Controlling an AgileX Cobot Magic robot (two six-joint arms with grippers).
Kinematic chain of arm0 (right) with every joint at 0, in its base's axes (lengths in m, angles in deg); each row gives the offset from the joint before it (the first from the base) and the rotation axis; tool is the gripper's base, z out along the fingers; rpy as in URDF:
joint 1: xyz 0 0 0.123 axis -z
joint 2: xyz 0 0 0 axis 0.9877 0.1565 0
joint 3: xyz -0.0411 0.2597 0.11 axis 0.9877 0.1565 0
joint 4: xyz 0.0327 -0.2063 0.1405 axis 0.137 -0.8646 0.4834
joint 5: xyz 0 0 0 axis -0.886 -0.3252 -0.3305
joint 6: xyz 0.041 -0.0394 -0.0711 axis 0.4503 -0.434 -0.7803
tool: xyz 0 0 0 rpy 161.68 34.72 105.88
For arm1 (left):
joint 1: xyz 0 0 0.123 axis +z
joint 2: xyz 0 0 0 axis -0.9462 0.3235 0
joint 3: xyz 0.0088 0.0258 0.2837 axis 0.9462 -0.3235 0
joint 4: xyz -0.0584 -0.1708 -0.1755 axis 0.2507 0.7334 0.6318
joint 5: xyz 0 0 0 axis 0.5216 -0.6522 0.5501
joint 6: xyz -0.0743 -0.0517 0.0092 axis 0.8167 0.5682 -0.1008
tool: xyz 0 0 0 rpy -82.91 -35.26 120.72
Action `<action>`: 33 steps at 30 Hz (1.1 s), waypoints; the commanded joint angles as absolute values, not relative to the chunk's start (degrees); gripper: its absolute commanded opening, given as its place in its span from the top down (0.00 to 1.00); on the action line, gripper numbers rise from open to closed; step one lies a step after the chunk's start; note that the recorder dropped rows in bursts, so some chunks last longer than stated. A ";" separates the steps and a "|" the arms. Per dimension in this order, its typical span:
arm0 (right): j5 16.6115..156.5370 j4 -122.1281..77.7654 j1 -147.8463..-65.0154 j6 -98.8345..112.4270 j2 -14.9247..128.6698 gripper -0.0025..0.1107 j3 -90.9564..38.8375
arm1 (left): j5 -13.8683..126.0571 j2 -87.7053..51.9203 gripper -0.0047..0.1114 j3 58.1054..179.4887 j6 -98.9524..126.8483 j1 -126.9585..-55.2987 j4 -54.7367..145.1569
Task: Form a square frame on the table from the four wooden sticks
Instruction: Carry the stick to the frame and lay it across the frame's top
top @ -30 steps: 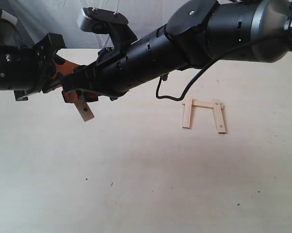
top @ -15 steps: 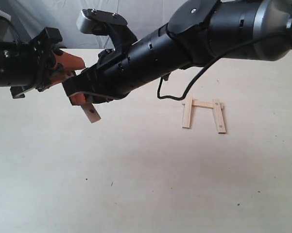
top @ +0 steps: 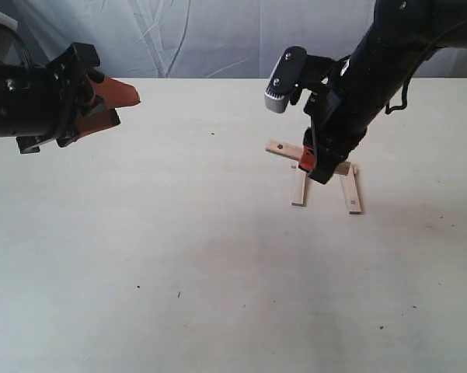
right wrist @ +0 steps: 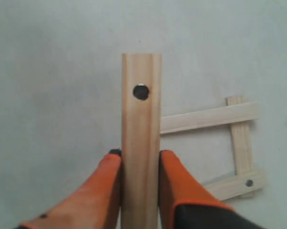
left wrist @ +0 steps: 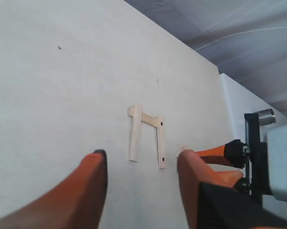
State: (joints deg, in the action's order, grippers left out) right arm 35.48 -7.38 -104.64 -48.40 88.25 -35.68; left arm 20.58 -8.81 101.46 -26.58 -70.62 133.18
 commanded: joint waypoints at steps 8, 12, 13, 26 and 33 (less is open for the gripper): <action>41.97 -17.73 -104.33 -53.55 97.52 0.99 -35.69 | 20.11 -9.09 0.57 101.74 -27.55 -70.75 133.97; 42.59 -17.82 -104.33 -53.55 99.67 0.99 -35.69 | 20.11 -9.09 0.57 101.74 -28.83 -70.75 134.37; 42.87 -17.82 -104.33 -53.55 100.34 0.99 -35.69 | 20.11 -9.09 0.57 101.74 -28.96 -70.75 134.65; 41.86 -19.83 -103.03 -50.22 101.76 0.99 -35.69 | 20.11 -9.09 0.57 101.74 -29.07 -70.75 134.67; 42.06 -14.24 -99.74 -51.23 101.76 0.99 -35.69 | 20.11 -9.09 0.57 101.74 -29.07 -70.75 134.67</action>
